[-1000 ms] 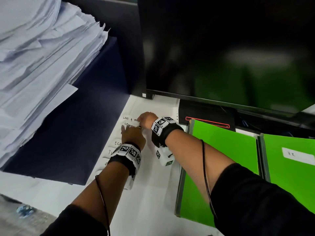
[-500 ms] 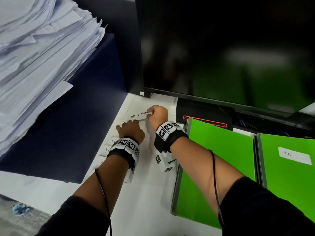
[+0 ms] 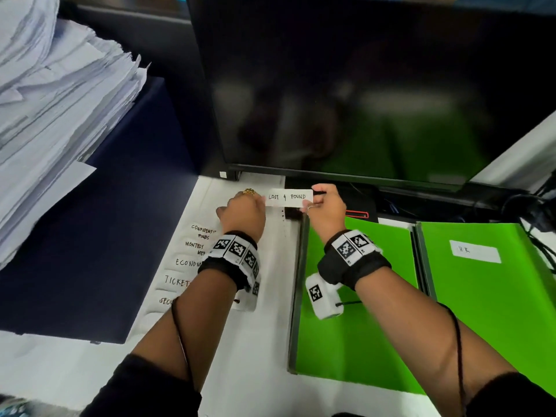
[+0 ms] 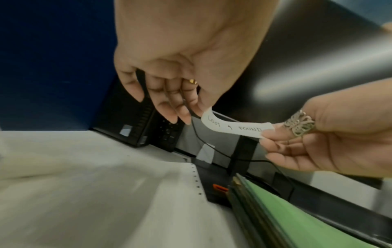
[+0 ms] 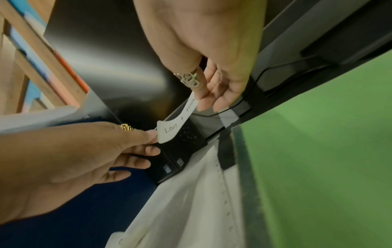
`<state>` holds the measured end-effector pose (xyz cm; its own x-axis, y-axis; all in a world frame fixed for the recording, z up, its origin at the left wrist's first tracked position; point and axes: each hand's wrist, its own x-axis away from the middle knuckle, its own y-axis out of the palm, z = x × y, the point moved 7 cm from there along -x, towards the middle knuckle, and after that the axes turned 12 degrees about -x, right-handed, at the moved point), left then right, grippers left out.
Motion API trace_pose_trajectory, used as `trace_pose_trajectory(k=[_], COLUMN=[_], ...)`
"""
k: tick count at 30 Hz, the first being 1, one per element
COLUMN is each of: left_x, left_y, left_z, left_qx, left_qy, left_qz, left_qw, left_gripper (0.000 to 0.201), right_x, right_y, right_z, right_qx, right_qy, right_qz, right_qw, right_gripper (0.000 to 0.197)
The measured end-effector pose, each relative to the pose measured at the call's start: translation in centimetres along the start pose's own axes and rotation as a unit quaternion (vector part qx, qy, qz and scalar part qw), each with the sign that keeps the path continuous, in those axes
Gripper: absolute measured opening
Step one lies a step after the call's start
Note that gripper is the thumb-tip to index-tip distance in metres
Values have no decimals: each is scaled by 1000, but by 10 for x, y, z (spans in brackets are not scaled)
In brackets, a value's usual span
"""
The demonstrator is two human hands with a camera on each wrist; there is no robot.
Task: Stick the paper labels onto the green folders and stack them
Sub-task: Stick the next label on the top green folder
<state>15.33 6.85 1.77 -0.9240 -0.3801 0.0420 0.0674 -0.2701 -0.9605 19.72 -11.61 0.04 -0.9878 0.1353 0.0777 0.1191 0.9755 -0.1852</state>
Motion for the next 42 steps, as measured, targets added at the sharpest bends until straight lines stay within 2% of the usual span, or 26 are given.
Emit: trace_pose_trajectory(k=[4, 6, 8, 11, 14, 16, 18, 22, 27, 42], left_x=[10, 17, 23, 33, 40, 44, 48, 53, 56, 53], left_y=[10, 18, 24, 33, 50, 62, 71, 80, 85, 93], left_z=[44, 67, 87, 110, 128, 135, 138, 133, 132, 137], left_qx=[148, 176, 183, 179, 147, 113, 88, 72, 50, 3], left_qy=[57, 86, 99, 112, 136, 138, 135, 111, 95, 129], left_qz=[-27, -48, -63, -88, -124, -161, -187, -191, -200, -186], left_qw=[987, 979, 976, 973, 972, 971, 969, 973, 974, 974], left_gripper=[33, 23, 15, 17, 20, 26, 29, 39, 44, 40], right_x=[3, 4, 6, 11, 13, 15, 17, 19, 16, 10], right_y=[-49, -70, -90, -118, -143, -152, -158, -157, -154, -148], right_z=[16, 29, 38, 46, 54, 61, 67, 73, 77, 87], right_qx=[-22, -28, -38, -58, 33, 98, 138, 157, 149, 190], right_qy=[31, 57, 80, 104, 89, 87, 93, 113, 124, 109], right_qz=[43, 57, 74, 109, 134, 137, 127, 124, 127, 113], right_qw=[998, 996, 993, 987, 986, 982, 978, 973, 973, 969], right_gripper=[26, 26, 25, 19, 10, 13, 14, 15, 34, 38])
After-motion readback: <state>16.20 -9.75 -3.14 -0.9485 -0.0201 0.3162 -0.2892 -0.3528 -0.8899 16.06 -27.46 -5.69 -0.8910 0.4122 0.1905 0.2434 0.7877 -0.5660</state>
